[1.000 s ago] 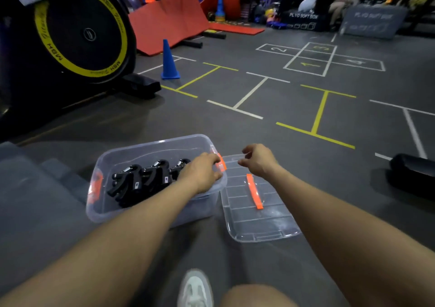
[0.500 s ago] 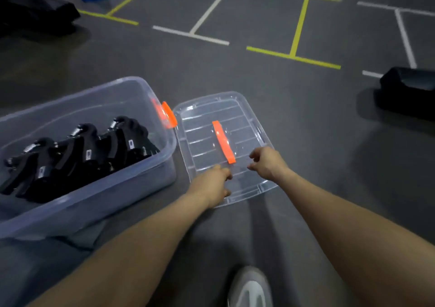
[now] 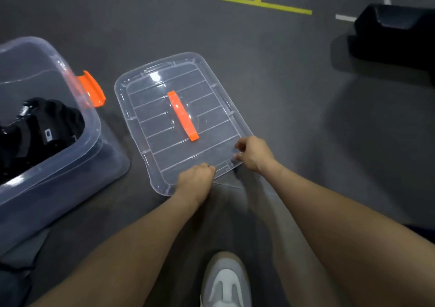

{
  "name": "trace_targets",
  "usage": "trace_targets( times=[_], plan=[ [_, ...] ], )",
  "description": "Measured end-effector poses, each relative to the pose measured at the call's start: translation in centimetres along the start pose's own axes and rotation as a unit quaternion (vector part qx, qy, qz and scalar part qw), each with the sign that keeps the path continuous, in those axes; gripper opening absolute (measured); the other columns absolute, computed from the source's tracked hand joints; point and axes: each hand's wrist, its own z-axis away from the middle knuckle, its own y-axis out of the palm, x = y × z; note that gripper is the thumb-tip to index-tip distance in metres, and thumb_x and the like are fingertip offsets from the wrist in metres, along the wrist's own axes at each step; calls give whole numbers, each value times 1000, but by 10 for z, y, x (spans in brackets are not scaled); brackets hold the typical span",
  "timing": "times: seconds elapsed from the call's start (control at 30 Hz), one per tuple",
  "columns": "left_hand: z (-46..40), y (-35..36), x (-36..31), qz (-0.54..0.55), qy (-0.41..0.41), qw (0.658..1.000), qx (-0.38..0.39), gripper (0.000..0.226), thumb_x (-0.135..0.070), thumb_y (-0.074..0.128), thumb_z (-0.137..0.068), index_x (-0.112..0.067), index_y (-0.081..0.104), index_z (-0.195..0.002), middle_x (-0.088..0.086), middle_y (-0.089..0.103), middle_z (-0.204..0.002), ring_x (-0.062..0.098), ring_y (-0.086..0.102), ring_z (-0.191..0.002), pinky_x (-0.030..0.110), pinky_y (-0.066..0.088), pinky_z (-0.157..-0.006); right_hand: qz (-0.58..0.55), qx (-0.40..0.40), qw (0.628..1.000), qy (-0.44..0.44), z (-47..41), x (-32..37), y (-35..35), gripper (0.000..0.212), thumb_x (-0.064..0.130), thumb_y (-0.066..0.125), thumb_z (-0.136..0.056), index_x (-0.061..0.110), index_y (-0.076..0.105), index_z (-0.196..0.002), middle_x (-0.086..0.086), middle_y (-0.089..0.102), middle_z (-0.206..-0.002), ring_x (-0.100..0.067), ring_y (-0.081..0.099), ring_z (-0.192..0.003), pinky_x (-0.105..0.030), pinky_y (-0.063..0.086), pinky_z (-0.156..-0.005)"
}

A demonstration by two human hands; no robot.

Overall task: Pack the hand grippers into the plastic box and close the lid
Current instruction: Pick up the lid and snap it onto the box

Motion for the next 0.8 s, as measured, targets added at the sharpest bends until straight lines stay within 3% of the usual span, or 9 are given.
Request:
trace_targets(
  times=[0.2, 0.37, 0.63, 0.8],
  plan=[
    [9, -16, -7, -16, 7, 1000, -8, 24, -6, 36, -95, -11, 47, -115, 12, 48, -121, 31, 50, -118, 41, 44, -89, -19, -32, 999, 14, 12, -2, -20, 32, 17, 65, -86, 12, 63, -117, -12, 63, -123, -29, 60, -112, -31, 46, -94],
    [30, -61, -25, -23, 10, 997, -73, 24, -6, 34, -94, -9, 45, -116, 13, 47, -121, 31, 48, -117, 41, 44, -87, -22, -97, 995, 7, 39, 7, -52, 32, 6, 54, -86, 13, 63, -117, -13, 58, -127, -32, 56, -116, -35, 47, -99],
    [73, -167, -36, 13, -46, 966, -254, 27, 0, 35, -92, -5, 43, -118, 15, 43, -124, 35, 42, -119, 45, 41, -87, -10, -236, 965, -116, 96, 70, -134, 38, 3, 52, -88, 9, 58, -125, -9, 47, -135, -30, 46, -125, -34, 38, -103],
    [116, -233, -17, 99, -53, 941, -319, 18, -15, 42, -95, -10, 39, -112, 16, 42, -119, 41, 55, -99, 42, 37, -71, -46, -266, 939, -215, 139, 123, -180, 54, 2, 57, -86, 11, 46, -138, -1, 36, -149, -20, 40, -135, -23, 27, -109]
  ],
)
